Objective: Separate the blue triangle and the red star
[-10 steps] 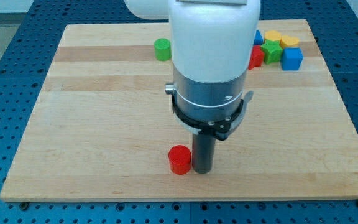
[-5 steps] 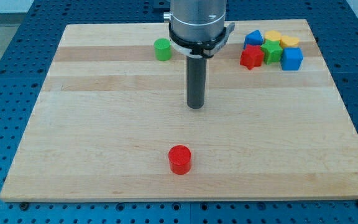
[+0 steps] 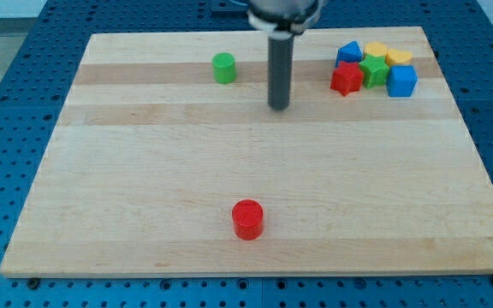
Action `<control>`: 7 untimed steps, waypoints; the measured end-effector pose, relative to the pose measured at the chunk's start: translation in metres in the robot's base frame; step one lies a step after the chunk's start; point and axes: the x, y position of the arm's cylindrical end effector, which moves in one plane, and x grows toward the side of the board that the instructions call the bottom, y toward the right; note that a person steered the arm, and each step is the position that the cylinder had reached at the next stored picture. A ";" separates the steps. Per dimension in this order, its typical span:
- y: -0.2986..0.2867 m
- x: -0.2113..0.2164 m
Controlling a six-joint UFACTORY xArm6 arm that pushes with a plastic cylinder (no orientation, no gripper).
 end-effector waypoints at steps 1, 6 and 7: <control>0.006 -0.009; 0.069 -0.056; 0.074 -0.052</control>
